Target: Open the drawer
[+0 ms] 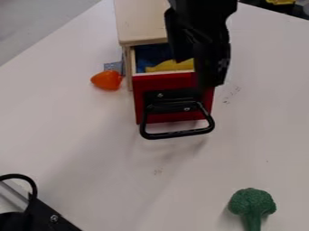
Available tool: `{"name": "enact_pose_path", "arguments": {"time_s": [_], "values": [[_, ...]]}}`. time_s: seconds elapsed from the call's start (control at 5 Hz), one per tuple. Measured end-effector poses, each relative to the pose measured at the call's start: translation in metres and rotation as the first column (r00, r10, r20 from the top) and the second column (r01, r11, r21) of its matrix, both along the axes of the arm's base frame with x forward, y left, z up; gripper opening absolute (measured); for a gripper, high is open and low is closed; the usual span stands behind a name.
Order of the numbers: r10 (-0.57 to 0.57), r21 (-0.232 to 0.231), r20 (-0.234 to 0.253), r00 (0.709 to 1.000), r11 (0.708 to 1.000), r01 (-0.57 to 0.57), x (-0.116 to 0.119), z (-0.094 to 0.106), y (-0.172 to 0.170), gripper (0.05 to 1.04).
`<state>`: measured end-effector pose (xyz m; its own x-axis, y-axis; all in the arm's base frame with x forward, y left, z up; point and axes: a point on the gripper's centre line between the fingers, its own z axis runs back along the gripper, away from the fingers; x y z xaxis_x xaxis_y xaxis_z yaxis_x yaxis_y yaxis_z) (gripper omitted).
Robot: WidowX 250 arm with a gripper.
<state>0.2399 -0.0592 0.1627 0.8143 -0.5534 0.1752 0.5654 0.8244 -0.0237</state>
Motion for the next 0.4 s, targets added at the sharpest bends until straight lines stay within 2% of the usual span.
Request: {"name": "enact_pose_path", "arguments": {"time_s": [0.2, 0.4], "values": [[-0.03, 0.001, 0.026, 0.999, 1.0, 0.03, -0.0114, 0.0146, -0.0079, 1.0], [-0.039, -0.001, 0.035, 0.999, 0.999, 0.039, -0.0129, 0.0171, -0.0098, 1.0]]}}
